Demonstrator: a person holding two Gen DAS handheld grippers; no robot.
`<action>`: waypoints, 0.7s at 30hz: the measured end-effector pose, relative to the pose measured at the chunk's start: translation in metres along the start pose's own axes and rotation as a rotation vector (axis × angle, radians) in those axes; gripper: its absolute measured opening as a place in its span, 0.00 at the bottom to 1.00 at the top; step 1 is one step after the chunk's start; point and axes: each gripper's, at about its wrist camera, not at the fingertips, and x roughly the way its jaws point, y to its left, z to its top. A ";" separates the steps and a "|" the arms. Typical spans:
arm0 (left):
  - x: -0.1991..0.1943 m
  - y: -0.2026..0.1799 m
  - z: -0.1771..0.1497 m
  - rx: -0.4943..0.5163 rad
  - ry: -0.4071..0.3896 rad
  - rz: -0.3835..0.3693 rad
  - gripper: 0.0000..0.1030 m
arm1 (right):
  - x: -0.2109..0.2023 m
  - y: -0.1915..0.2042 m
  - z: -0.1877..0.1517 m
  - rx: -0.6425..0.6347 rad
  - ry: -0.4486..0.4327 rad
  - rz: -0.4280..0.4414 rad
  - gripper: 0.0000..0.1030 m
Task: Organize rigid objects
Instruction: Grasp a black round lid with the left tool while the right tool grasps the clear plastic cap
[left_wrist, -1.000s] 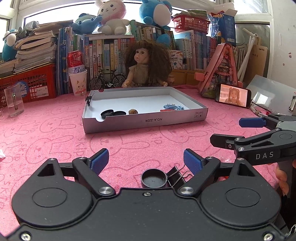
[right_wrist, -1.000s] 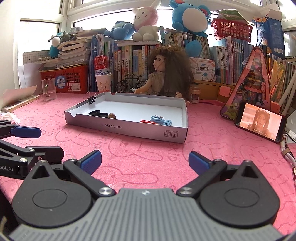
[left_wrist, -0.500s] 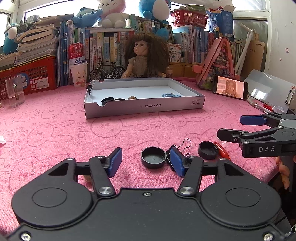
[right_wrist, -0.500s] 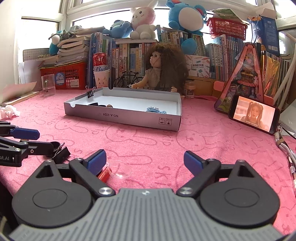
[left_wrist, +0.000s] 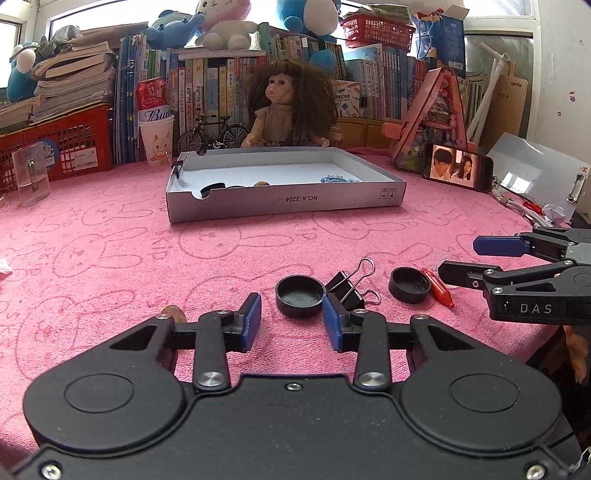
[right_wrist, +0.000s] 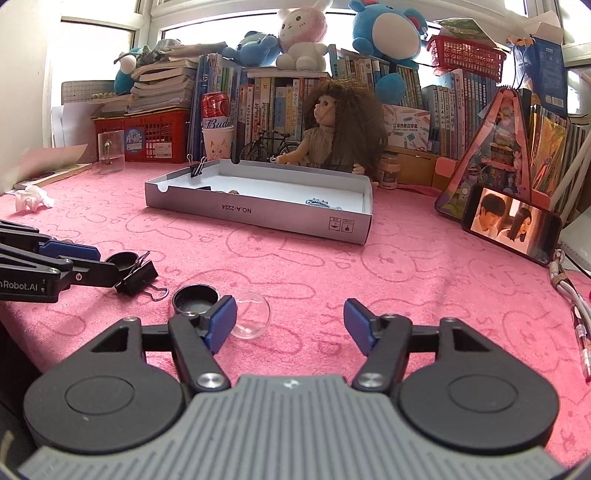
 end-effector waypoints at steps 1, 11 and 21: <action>0.000 0.000 0.000 0.004 -0.002 0.004 0.34 | -0.002 0.000 0.000 -0.001 -0.005 0.000 0.72; 0.009 -0.002 0.003 0.008 -0.007 0.024 0.34 | -0.007 0.001 0.000 -0.046 0.001 0.007 0.72; 0.023 -0.004 0.006 0.013 -0.016 0.061 0.40 | 0.005 0.007 0.001 -0.043 0.005 -0.002 0.66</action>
